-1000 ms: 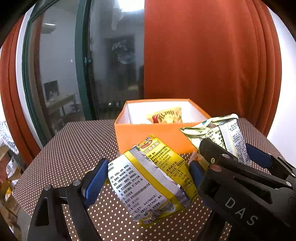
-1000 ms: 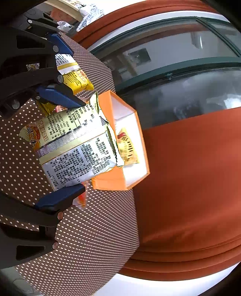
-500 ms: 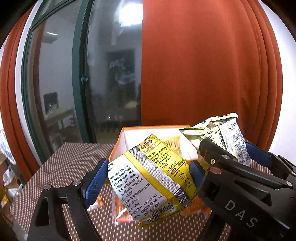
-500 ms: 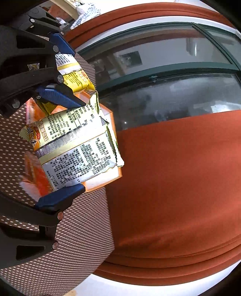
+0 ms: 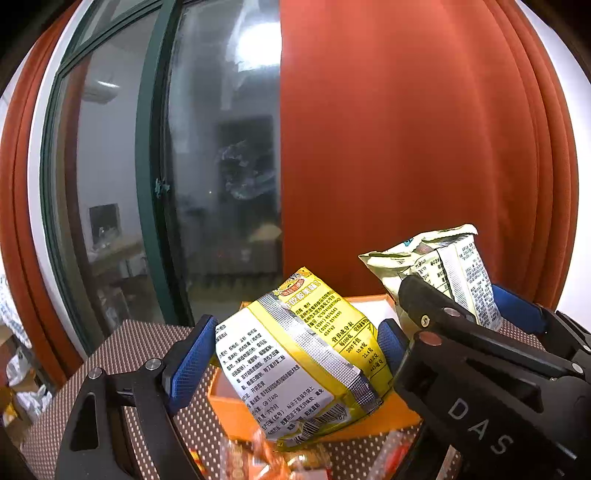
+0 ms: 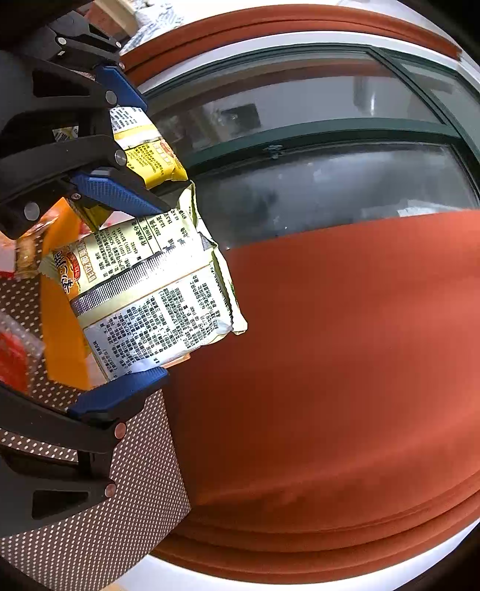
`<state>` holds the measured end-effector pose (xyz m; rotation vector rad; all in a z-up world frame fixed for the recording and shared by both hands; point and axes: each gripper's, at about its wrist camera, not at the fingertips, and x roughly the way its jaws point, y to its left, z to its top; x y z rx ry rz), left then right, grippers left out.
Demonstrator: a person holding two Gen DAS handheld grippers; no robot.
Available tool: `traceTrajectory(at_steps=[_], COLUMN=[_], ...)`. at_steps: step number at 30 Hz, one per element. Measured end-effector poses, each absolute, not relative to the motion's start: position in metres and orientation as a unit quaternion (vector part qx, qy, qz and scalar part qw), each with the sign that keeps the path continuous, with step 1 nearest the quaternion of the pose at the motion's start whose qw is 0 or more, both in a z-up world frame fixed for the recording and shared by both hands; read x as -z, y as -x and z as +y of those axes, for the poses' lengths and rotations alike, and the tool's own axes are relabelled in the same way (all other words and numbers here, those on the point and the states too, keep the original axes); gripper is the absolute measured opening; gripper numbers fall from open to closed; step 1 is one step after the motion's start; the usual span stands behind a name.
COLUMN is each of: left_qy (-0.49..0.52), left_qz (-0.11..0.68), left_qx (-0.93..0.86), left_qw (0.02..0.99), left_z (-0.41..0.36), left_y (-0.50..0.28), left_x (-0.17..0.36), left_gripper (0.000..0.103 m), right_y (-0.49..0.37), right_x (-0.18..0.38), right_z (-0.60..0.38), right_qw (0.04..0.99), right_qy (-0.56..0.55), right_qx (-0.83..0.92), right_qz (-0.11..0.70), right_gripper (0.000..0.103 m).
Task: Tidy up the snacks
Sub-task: 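Carry both held packets toward the orange box, then lower both packets into the orange box and open both tools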
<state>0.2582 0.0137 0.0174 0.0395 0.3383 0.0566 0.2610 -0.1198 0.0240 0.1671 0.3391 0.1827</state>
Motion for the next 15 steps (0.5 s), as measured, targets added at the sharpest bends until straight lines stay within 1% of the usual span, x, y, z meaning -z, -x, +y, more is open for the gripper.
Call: traceTrajectory(at_steps=[8, 15], left_qy=[-0.012, -0.017], left_qz=[0.176, 0.208], left_qx=[-0.029, -0.035], left_qw=[0.984, 0.977], left_z=[0.014, 0.012], left_y=[-0.298, -0.347], left_x=[-0.023, -0.004], left_gripper=[0.088, 0.088], right_y=[-0.306, -0.350], right_x=[-0.027, -0.013], right_z=[-0.120, -0.124], right_qw=[0.978, 0.977], right_qy=[-0.099, -0.104], right_qx=[-0.094, -0.083], right_qz=[0.157, 0.166], right_gripper=[0.082, 0.082])
